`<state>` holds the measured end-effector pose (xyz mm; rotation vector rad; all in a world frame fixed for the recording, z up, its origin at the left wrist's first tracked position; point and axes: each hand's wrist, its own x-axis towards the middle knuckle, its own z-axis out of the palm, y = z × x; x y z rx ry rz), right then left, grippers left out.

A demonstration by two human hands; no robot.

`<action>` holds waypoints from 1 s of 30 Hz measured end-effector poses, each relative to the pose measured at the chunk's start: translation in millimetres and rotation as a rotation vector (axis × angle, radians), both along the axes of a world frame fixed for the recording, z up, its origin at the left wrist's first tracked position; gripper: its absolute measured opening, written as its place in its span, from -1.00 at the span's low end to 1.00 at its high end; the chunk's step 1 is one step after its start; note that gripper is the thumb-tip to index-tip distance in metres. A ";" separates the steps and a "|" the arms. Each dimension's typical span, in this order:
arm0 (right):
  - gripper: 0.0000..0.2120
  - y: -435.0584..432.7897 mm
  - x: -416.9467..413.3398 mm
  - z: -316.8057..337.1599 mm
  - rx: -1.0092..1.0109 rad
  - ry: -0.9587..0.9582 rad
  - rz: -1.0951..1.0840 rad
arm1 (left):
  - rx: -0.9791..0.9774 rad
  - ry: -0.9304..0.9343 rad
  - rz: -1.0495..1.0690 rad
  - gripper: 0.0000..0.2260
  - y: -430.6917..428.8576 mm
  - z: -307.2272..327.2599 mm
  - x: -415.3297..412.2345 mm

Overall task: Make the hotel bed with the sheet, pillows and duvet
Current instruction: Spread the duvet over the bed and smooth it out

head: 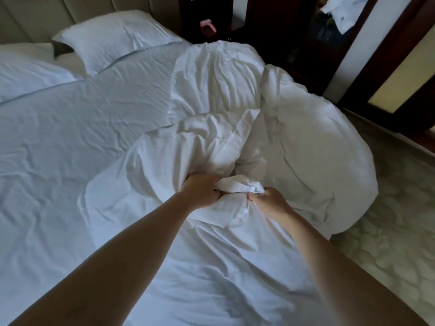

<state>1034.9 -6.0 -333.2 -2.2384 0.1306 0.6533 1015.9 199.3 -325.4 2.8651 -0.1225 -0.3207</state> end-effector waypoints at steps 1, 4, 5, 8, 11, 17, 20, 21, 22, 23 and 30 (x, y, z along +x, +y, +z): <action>-0.76 5.4 -15.0 12.1 0.019 -0.021 -0.007 | 0.002 -0.017 0.017 -0.65 5.1 9.1 -15.8; -0.70 25.7 -68.7 47.3 0.049 -0.108 -0.015 | -0.019 -0.064 0.068 -0.63 23.7 35.0 -68.8; -0.68 33.2 -91.0 58.2 0.052 -0.141 -0.012 | -0.043 -0.087 0.086 -0.63 30.5 44.5 -89.9; -0.66 55.3 -166.8 84.5 0.047 -0.213 -0.005 | -0.108 -0.136 0.125 -0.65 51.4 68.7 -159.2; -0.72 78.1 -247.3 100.9 0.064 -0.265 -0.001 | -0.169 -0.160 0.134 -0.66 75.1 84.4 -236.0; -0.83 144.6 -384.1 137.5 0.104 -0.300 0.066 | -0.286 -0.126 0.189 -0.67 142.7 111.1 -368.3; -0.84 182.9 -434.2 144.0 0.124 -0.301 0.104 | -0.309 -0.114 0.226 -0.74 180.5 123.9 -412.2; -0.83 195.6 -449.8 143.4 0.121 -0.298 0.119 | -0.310 -0.115 0.237 -0.77 192.9 125.9 -426.5; -0.82 208.2 -464.9 142.3 0.119 -0.299 0.133 | -0.306 -0.116 0.246 -0.79 204.7 127.6 -440.8; -0.79 220.5 -479.4 141.1 0.116 -0.301 0.144 | -0.297 -0.116 0.252 -0.80 215.7 128.6 -454.9; -0.69 296.6 -589.5 118.2 0.106 -0.250 0.174 | -0.228 -0.124 0.324 -0.83 288.4 116.2 -580.7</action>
